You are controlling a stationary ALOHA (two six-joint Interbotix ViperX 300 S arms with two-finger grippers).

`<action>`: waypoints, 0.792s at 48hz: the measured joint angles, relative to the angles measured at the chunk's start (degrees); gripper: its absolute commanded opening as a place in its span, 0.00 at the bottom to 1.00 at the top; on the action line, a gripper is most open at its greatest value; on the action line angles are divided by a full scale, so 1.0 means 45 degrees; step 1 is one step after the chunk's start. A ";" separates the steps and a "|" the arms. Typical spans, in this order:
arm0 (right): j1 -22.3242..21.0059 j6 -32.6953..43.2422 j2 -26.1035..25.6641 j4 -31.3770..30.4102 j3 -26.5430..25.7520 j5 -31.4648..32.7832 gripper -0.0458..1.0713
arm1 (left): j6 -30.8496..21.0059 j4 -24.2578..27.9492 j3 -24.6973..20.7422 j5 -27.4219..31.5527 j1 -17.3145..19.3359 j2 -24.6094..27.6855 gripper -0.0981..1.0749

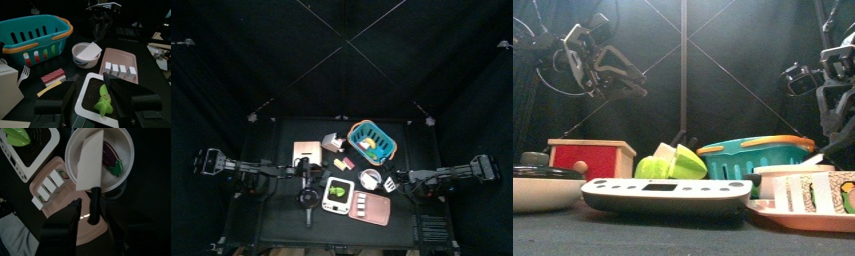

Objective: Drop clever in pot

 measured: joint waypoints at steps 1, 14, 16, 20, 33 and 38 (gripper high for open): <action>0.0000 0.0000 0.0000 0.0000 0.0020 0.0000 0.78 | 0.0000 0.0000 0.0020 -0.0020 0.0000 0.0000 0.78; 0.0000 0.0020 -0.0020 -0.0039 0.0000 0.0000 0.80 | 0.0000 0.0000 0.0020 0.0000 0.0000 0.0000 0.78; 0.0000 0.0000 -0.0059 -0.0059 0.0000 0.0000 0.80 | 0.0000 0.0000 0.0039 -0.0020 0.0000 0.0000 0.78; 0.0000 -0.0020 -0.0078 -0.0078 0.0000 0.0000 0.80 | 0.0000 0.0000 0.0039 -0.0020 0.0000 0.0000 0.78; 0.0000 -0.0059 -0.0020 -0.0312 -0.0039 0.0000 0.80 | 0.0000 0.0000 0.0059 0.0000 0.0000 0.0000 0.78; 0.0000 -0.0098 -0.0020 -0.0703 -0.0137 0.0000 0.80 | 0.0000 0.0000 0.0039 0.0059 0.0000 0.0020 0.78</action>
